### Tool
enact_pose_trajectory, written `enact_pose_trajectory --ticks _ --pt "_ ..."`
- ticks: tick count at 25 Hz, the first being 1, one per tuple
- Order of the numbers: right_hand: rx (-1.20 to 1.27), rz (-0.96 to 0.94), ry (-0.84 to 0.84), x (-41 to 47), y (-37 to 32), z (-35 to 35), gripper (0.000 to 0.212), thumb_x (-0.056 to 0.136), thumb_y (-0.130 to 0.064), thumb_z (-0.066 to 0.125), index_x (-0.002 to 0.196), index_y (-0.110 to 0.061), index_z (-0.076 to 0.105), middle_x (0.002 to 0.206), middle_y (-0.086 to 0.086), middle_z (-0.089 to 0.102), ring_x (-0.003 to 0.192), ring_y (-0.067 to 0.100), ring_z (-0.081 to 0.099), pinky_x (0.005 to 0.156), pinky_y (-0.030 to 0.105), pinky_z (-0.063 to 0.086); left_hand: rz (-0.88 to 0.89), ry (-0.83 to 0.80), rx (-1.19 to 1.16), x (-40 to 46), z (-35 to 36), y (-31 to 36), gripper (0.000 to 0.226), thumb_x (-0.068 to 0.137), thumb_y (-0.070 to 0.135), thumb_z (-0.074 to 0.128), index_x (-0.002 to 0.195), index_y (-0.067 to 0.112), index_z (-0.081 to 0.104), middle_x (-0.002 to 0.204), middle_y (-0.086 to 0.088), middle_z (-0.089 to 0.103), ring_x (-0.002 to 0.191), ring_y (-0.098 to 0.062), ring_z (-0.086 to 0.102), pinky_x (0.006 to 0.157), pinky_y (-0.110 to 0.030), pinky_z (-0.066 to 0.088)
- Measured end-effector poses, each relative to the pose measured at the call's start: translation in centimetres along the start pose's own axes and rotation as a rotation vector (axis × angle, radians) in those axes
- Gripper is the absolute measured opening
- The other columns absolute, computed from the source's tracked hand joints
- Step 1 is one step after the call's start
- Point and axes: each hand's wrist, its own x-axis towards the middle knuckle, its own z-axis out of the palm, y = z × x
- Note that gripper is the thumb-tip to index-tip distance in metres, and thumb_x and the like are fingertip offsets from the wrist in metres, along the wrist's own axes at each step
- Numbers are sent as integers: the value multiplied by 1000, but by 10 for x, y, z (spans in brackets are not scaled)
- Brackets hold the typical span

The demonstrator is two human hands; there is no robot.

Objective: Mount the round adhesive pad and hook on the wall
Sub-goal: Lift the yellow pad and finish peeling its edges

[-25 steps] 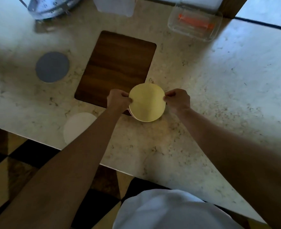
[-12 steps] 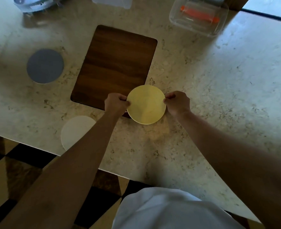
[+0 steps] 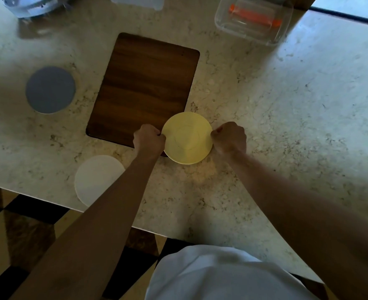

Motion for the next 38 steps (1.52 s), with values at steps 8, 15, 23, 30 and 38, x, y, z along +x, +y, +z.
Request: enact_pose_trajectory --ticks 8,15,23,30,38 --pt "135 105 -47 3 -1 4 19 82 -21 58 68 -9 64 60 2 60 55 16 55 43 21 28 -79 18 -139 2 7 -2 13 82 8 61 78 12 74 76 -4 68 66 -17 57 61 -25 41" --pt "152 110 -88 3 -4 5 22 78 -31 60 70 -10 63 64 3 62 56 16 54 45 21 32 -214 -30 -336 6 4 -3 22 75 13 74 60 24 63 67 7 62 75 -19 64 67 -29 48" --pt "291 59 -83 -9 2 -1 22 78 -16 60 89 -2 73 82 16 75 72 30 72 71 41 61 -275 -72 -491 -3 1 4 18 72 15 76 86 14 65 88 -6 61 82 -29 64 72 -50 61" --pt "311 12 -123 -43 14 -9 18 81 -19 67 95 -18 77 77 2 74 73 17 71 74 32 60 -318 -76 -630 -38 -2 -6 13 77 18 73 75 7 65 74 -14 65 64 -29 63 42 -29 52" --pt "390 -88 -204 -108 31 -1 21 79 -17 67 96 -15 77 90 8 76 77 19 71 71 32 60 -332 -5 -698 -123 -23 -46 22 83 20 69 94 1 64 92 -20 67 77 -35 68 52 -34 53"
